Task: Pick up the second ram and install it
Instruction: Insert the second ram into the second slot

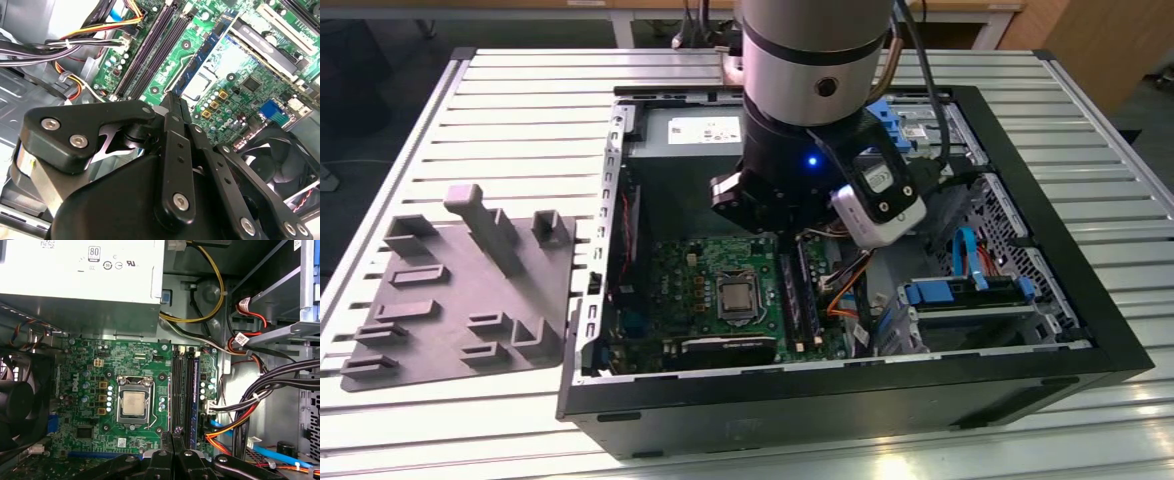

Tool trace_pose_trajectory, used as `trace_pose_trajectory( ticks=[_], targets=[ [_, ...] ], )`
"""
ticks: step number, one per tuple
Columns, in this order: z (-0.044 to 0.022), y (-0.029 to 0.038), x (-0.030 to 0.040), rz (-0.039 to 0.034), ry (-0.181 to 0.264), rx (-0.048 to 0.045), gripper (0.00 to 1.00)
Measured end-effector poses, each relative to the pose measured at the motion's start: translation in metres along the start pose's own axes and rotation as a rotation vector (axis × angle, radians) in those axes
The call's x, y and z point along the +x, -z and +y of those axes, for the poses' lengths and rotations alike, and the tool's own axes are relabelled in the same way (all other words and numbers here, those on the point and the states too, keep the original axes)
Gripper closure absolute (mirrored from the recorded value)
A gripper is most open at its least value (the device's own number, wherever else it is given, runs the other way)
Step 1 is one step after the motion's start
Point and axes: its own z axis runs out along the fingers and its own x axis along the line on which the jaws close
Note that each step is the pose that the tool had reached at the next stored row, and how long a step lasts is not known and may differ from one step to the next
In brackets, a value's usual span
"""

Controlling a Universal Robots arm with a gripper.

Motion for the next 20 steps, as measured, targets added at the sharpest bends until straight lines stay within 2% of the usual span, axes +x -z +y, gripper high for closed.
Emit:
trace_pose_trajectory(
  ticks=[20],
  targets=[
    [-0.0004,-0.0005,-0.0096,0.0,0.0,0.0,0.88]
  ],
)
